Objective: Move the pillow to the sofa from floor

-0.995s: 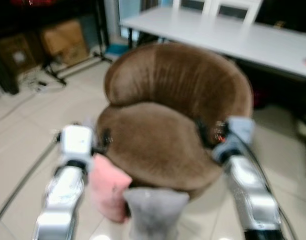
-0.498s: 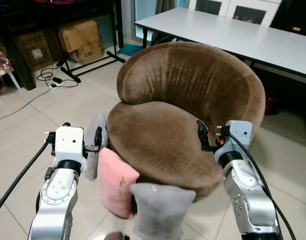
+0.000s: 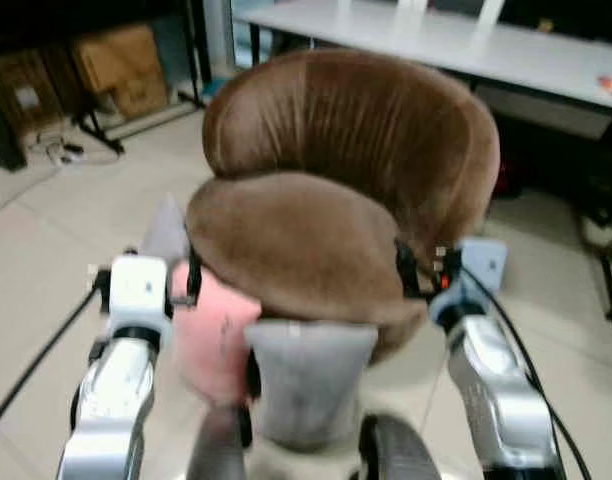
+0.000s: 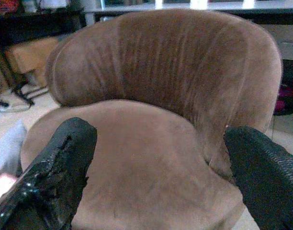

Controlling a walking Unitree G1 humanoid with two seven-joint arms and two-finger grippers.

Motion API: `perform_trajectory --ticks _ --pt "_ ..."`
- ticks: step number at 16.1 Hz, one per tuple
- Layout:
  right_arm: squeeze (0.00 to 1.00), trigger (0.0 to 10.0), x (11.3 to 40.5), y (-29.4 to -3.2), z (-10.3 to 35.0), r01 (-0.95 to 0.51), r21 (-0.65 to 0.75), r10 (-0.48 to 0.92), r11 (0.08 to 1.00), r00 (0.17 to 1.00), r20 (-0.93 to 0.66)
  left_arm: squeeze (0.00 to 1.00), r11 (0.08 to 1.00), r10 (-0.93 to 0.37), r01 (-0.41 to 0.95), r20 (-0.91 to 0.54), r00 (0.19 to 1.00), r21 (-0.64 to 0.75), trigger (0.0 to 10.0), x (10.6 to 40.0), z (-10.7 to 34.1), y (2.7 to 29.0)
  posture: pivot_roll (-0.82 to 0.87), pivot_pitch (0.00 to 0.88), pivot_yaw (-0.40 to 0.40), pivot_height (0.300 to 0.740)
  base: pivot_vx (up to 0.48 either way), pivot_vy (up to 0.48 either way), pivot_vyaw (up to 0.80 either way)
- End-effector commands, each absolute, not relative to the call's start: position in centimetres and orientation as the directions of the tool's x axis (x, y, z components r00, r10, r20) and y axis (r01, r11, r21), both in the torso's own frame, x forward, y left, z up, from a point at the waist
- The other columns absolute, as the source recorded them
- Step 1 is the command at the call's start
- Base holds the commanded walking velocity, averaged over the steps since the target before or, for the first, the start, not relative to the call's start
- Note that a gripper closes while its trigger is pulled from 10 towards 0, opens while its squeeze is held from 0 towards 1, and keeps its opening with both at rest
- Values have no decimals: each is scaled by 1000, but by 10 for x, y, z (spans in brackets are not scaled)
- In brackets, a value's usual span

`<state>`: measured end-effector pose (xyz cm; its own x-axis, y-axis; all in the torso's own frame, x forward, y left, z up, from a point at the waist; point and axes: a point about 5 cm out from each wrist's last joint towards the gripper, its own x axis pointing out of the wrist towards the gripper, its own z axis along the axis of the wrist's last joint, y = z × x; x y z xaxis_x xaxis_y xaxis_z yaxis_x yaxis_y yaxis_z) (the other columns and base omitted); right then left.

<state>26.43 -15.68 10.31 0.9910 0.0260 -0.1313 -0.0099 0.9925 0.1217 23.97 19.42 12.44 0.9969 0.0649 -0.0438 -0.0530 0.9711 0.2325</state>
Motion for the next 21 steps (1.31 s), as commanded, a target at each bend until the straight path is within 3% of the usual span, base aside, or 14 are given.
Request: perform_trajectory --ticks 1,2,4,9,15,18,21 --pt "0 10000 269 -151 109 -64 113 76 992 991 -109 0 975 75 -58 -72 995 215 10000 236 119 197 -1 0 -46 606 0 0 0" --pt "1000 10000 269 -151 109 -67 103 78 992 991 -108 196 977 68 -50 -81 994 207 10000 236 118 196 -1 0 -46 606 0 0 0" --pt "1000 10000 270 -150 114 -96 103 102 990 994 -47 376 975 66 -49 -73 995 219 10000 238 118 196 0 0 -47 606 0 0 0" --pt "1000 10000 275 -151 116 -123 97 128 988 991 -45 427 974 60 -46 -56 997 220 10000 240 119 198 -1 0 -48 606 0 0 0" --pt "1000 10000 279 -152 117 -87 19 87 996 995 -44 459 978 44 -33 -51 998 206 10000 242 119 197 -3 0 -53 606 295 0 0" --pt "1000 10000 281 -150 118 -99 25 100 995 994 -40 435 977 43 -31 -51 998 212 10000 243 119 196 1 0 -56 606 321 0 800" --pt "1000 10000 282 -149 116 -101 37 103 994 993 -54 431 976 44 -33 -49 998 216 10000 244 119 197 2 0 -56 606 301 0 0"
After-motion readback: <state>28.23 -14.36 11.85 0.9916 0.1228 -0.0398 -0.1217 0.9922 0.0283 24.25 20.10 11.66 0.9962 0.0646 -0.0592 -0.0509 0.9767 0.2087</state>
